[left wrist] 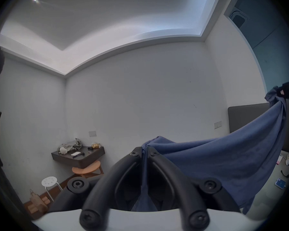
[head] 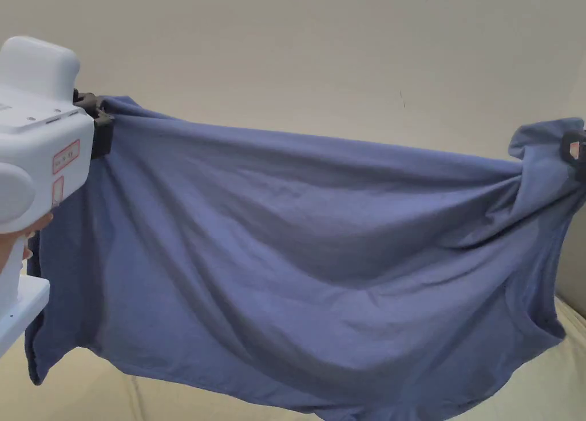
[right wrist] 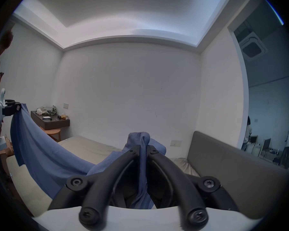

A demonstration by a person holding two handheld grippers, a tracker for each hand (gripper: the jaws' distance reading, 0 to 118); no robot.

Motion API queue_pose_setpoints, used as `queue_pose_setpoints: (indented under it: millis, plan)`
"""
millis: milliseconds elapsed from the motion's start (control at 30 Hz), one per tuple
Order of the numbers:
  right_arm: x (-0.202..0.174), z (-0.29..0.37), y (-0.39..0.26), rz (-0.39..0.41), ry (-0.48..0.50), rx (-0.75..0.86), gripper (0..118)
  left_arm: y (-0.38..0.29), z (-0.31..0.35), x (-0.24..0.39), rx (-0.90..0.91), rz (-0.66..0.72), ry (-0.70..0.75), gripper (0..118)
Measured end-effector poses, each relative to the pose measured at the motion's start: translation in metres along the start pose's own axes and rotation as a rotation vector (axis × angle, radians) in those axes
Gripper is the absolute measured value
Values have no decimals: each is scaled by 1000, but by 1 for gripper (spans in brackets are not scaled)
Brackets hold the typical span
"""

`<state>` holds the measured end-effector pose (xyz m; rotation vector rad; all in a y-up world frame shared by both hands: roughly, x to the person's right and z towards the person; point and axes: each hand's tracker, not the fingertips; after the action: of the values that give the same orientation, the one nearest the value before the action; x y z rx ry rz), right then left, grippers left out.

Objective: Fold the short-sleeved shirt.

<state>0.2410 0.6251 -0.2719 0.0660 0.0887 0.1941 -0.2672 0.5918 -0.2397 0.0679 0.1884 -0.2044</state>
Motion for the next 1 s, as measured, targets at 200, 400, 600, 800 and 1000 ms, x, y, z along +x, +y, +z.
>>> queue_pose_setpoints:
  millis: [200,400,600,800,1000]
  plan:
    - [14,-23,17,24,-35,10,8,11,-16,-5,-29,58,-80,3]
    - [23,-66,21,38,-57,-1,8,6,-49,1,-72,26,-117,3]
    - [-2,-113,10,119,-110,-15,8,-5,-108,10,-124,-10,-137,3]
    - [4,-177,2,102,-143,-31,8,-14,-179,21,-183,-3,-159,3]
    - [1,-231,-18,119,-170,-35,8,-34,-244,41,-187,-51,-145,3]
